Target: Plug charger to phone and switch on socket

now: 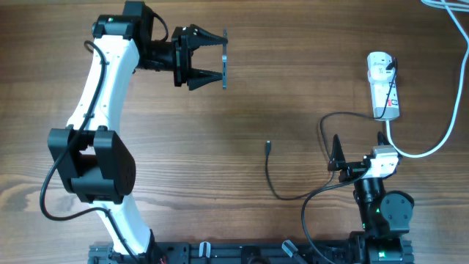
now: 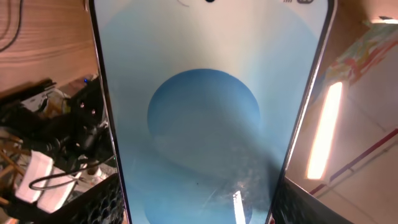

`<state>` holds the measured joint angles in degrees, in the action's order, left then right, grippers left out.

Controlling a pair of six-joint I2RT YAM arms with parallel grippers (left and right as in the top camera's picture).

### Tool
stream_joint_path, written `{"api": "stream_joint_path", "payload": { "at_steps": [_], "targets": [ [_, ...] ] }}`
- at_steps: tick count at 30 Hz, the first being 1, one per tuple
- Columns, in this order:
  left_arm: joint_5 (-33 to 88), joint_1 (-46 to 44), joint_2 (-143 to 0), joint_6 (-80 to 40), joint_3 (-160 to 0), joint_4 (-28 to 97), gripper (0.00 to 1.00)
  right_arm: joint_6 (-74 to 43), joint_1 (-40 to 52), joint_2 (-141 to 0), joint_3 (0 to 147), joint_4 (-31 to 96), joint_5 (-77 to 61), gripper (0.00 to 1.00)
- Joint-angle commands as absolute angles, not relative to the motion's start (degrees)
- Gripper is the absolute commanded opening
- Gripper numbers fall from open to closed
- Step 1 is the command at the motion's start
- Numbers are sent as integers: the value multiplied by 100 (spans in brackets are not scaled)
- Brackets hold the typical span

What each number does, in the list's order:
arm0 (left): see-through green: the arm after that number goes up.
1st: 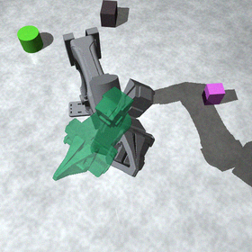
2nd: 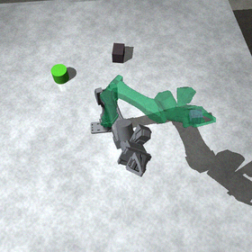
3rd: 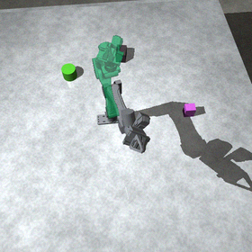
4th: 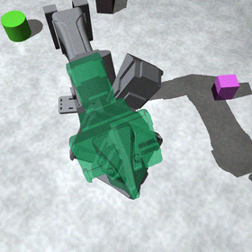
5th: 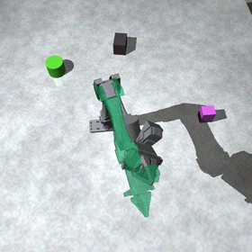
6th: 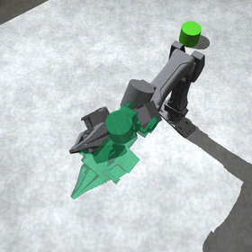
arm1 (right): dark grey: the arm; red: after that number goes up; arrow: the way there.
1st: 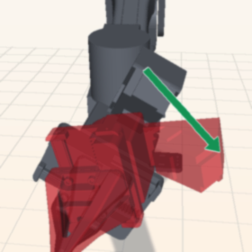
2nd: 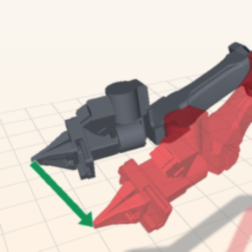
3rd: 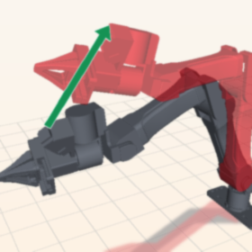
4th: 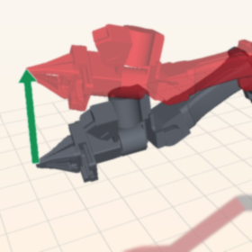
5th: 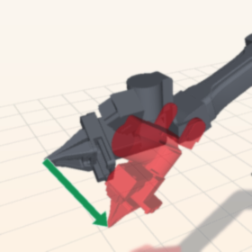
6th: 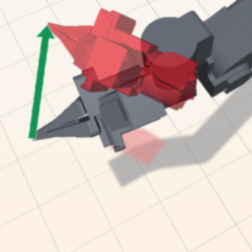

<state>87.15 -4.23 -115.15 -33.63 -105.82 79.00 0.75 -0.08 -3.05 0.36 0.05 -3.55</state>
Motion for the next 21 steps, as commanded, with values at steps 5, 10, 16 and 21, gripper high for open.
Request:
{"api": "stream_joint_path", "payload": {
  "at_steps": [5, 10, 16, 21],
  "targets": [
    [9035, -434, -11312, -3393, -10718, 8066, 71, 137, -23, -281, 30, -5, -301, 100],
    [9035, -434, -11312, -3393, -10718, 8285, 71, -104, -23, -281, 30, -10, -377, 100],
    [9035, -434, -11312, -3387, -10718, 8278, 71, -4104, -23, -281, 30, -19, -497, 100],
    [9019, -434, -11312, -3253, -10718, 8274, 71, -4965, -23, -281, 30, -163, -1341, 100]
  ]
}}
